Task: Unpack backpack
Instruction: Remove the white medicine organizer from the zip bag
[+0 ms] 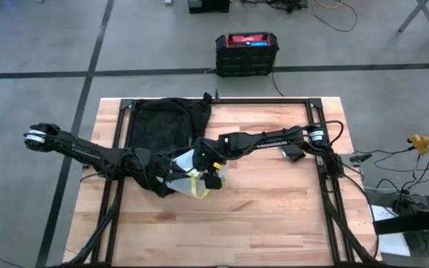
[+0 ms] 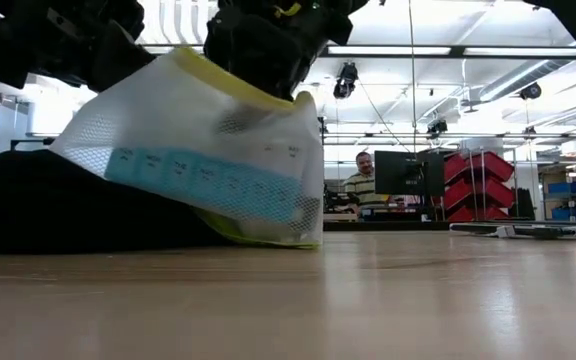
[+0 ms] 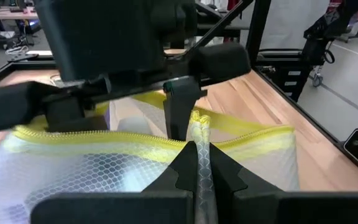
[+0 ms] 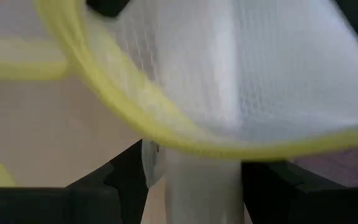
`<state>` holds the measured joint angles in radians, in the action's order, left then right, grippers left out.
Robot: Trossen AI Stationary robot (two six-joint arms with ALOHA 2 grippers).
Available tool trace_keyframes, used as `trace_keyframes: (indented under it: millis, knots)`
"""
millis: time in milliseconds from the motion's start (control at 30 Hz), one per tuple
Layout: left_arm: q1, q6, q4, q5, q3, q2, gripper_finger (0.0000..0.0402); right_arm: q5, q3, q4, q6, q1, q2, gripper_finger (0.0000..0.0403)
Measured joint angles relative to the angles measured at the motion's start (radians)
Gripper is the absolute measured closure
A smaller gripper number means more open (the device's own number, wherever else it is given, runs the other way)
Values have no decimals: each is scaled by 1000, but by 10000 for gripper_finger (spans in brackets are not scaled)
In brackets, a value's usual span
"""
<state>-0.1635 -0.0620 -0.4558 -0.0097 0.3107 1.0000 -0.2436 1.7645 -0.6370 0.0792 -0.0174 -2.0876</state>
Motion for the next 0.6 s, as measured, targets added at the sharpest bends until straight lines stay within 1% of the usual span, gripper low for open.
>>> trace_keyframes:
  millis: [233,433,533,600]
  knots:
    - [0,-8,12,0,0,-3,402,0,2,-98,52,0,24,228]
    - [0,-8,13,0,0,-3,401,0,29,-174,93,0,38,224]
    - [0,-9,14,0,-1,-3,402,2,30,-176,76,0,39,224]
    - [0,-12,15,0,-1,-3,402,4,28,-175,62,0,35,231]
